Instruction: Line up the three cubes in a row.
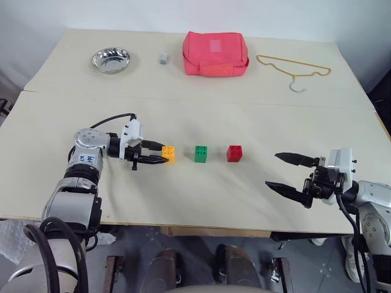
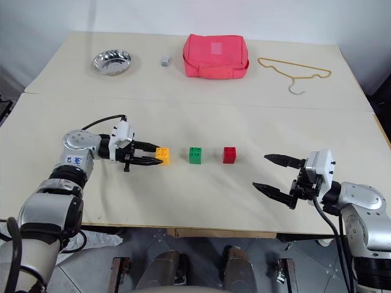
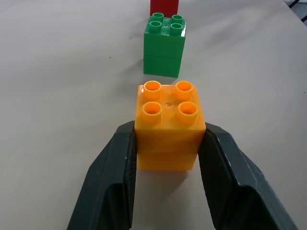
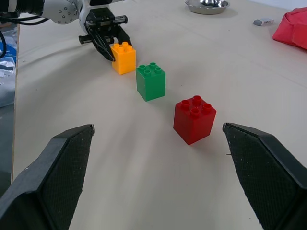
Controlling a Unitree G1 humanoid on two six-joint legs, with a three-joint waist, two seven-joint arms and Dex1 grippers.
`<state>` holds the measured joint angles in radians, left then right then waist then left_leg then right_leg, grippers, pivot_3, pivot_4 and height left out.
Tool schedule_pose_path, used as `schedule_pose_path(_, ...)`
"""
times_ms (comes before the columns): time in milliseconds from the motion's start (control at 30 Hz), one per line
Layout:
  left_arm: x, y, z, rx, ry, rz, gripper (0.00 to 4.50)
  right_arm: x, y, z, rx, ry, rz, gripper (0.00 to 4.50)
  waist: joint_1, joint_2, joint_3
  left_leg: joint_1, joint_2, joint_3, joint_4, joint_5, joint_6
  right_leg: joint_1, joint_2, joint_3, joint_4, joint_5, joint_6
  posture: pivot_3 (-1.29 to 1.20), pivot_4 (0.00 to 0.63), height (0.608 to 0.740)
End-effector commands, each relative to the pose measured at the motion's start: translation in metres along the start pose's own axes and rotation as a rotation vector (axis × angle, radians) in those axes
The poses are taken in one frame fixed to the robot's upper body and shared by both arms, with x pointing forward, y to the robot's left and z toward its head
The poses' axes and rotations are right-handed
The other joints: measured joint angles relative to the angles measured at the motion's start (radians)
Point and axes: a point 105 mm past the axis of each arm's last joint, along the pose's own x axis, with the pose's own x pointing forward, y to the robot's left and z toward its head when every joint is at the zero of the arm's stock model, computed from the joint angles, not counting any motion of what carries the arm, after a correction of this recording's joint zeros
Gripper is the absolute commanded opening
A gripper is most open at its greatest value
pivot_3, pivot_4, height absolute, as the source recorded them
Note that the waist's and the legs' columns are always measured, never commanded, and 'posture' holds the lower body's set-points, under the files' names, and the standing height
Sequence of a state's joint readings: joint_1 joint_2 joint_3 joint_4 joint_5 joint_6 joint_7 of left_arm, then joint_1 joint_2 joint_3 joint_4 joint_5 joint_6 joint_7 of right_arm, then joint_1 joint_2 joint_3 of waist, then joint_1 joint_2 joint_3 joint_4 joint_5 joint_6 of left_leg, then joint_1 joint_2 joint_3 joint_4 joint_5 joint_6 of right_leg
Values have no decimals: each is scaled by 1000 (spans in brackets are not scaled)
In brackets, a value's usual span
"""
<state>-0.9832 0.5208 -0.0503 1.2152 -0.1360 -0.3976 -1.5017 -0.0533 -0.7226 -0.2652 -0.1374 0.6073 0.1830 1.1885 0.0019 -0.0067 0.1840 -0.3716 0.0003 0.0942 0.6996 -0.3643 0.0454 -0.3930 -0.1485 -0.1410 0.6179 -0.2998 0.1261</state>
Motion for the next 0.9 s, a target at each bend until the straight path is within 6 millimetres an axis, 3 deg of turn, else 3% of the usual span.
schedule_pose_path(33, -3, -4, 7, 27, -10, -65, 3016, 0, 1, 12, -35, -17, 25, 4500, -1, 0, 0, 0, 0, 0, 0, 0, 0, 0, 0, 0, 0, 0, 0, 0, 150, 740)
schedule_pose_path(200, -22, -5, 6, 73, -18, -12, 4468, 7, 3, 11, -24, -18, 93, 4500, -3, 0, 0, 0, 0, 0, 0, 0, 0, 0, 0, 0, 0, 0, 0, 0, 150, 740)
schedule_pose_path(333, -50, -8, 14, 103, -105, 84, 4468, 12, 5, 10, -25, -37, 159, 4500, -8, 0, 0, 0, 1, 0, 0, 0, 0, 0, 0, 0, 0, 0, 0, 0, 150, 740)
schedule_pose_path(533, -88, -31, 13, 57, -161, 321, 4468, 21, -3, 19, -59, -169, 210, 4500, -12, 0, 0, 1, 1, -1, 0, 0, 0, 0, 0, 1, 1, 0, 0, 0, 150, 740)
schedule_pose_path(700, -98, -48, 12, -20, -174, 381, 4468, 26, -13, 20, -34, -191, 246, 4500, 5, 1, 1, 1, 1, -3, 1, 0, 0, 1, -1, 3, 1, 0, 0, 0, 150, 740)
schedule_pose_path(900, -105, -30, 12, 75, -135, 474, 4468, 20, -28, 9, -70, -129, 250, 4500, 11, 1, 0, 1, 0, -3, 1, 0, 0, 1, -1, 3, 1, 0, 0, 0, 150, 740)
